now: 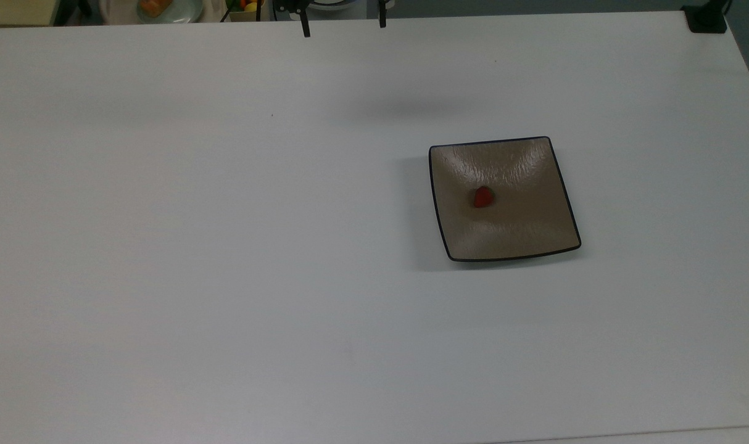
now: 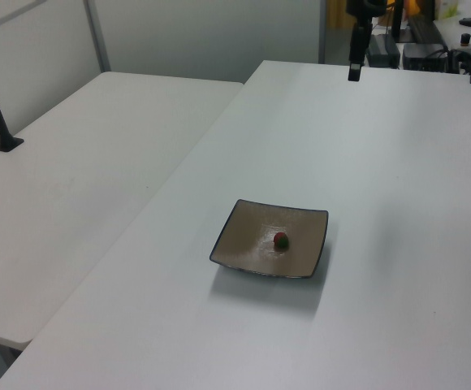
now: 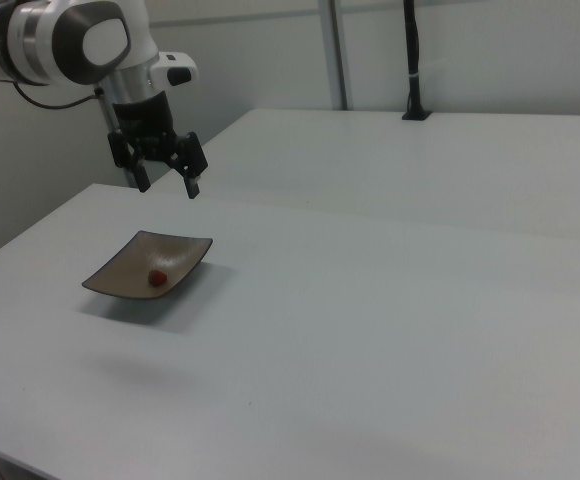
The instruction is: Strawberries on a ceramic plate
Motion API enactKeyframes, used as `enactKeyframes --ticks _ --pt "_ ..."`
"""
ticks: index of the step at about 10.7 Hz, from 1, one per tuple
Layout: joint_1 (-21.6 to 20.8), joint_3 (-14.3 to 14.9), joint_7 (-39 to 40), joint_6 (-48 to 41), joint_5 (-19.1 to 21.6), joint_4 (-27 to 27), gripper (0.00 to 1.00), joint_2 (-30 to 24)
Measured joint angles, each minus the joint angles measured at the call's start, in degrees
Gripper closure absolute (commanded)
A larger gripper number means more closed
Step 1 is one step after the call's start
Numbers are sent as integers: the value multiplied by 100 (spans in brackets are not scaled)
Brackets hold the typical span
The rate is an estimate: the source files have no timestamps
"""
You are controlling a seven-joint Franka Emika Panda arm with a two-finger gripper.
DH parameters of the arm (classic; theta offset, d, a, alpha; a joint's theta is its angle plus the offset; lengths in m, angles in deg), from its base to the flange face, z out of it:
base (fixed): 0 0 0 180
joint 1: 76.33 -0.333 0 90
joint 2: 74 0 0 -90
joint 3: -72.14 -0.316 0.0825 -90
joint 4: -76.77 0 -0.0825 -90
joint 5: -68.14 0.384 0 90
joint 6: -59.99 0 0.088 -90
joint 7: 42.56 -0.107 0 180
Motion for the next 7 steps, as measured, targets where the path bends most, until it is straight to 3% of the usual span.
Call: enactKeyframes --ticks 7 --pt "-3 -1 -91 -25 -53 0 0 -2"
